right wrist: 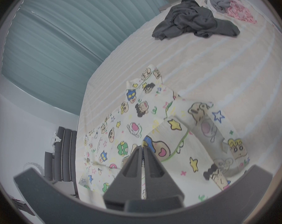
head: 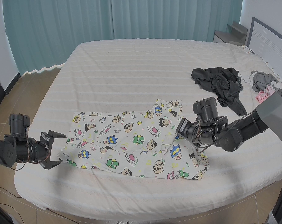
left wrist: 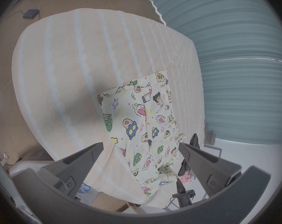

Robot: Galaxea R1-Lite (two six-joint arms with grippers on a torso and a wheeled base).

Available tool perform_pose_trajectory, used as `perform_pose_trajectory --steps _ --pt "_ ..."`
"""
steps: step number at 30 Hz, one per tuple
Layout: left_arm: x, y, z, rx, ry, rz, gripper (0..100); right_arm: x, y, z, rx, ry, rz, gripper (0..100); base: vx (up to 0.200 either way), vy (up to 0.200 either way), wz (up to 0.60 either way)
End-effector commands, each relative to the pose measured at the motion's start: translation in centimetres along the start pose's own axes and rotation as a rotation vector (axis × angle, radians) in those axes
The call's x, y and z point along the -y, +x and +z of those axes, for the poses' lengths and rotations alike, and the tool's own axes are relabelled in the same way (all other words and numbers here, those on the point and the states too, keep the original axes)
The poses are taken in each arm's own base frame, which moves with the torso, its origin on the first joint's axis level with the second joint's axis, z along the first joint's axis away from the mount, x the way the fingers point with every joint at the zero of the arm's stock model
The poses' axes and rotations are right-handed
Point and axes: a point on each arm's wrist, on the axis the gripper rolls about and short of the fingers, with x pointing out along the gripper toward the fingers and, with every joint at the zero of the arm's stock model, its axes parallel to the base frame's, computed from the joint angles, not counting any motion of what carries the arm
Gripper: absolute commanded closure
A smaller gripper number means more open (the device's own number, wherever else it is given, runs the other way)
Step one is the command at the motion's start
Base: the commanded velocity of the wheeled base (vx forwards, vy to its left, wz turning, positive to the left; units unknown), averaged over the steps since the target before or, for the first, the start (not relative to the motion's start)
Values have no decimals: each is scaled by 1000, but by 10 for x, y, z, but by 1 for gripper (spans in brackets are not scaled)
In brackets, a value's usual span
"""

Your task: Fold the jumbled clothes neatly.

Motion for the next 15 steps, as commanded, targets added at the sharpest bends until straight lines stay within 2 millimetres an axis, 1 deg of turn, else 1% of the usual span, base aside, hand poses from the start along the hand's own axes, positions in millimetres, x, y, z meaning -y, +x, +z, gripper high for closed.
perform_pose_trajectory --steps 1,7,11,12,15 --pt "-1 1 0 -1 -2 4 0 2 13 5 28 -11 -20 100 0 0 0" --pt "-1 1 0 0 -2 4 0 -1 11 10 41 -18 -20 100 0 0 0" --pt "-1 1 0 0 -2 4 0 -7 7 16 46 -19 -20 100 0 0 0" --pt "-1 1 0 0 -2 4 0 -11 3 19 53 -17 -12 100 0 0 0" --pt "-1 1 0 0 -2 4 0 -12 1 18 50 -20 -13 100 0 0 0"
